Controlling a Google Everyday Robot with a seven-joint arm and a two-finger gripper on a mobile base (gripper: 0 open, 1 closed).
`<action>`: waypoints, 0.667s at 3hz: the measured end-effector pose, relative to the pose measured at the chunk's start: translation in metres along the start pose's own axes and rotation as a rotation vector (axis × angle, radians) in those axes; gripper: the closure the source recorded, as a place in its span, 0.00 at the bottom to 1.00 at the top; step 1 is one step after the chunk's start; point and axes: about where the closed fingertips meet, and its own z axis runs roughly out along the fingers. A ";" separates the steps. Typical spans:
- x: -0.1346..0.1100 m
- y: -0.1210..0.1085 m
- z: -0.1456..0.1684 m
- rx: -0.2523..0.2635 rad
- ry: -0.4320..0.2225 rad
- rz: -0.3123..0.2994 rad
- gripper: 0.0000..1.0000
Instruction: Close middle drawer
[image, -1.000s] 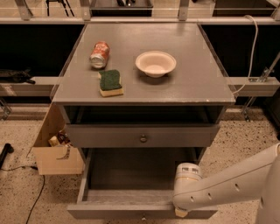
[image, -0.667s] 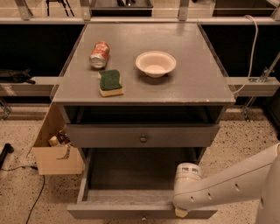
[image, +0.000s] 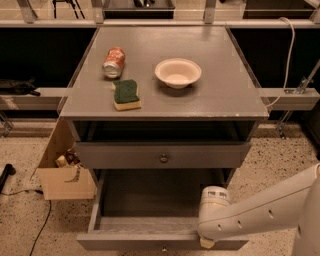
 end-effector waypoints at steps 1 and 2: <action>0.000 0.000 0.000 0.000 0.000 0.000 0.51; 0.000 0.000 0.000 0.000 0.000 0.000 0.27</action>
Offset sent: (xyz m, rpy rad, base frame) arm 0.0000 0.0000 0.0000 0.0000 0.0000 0.0000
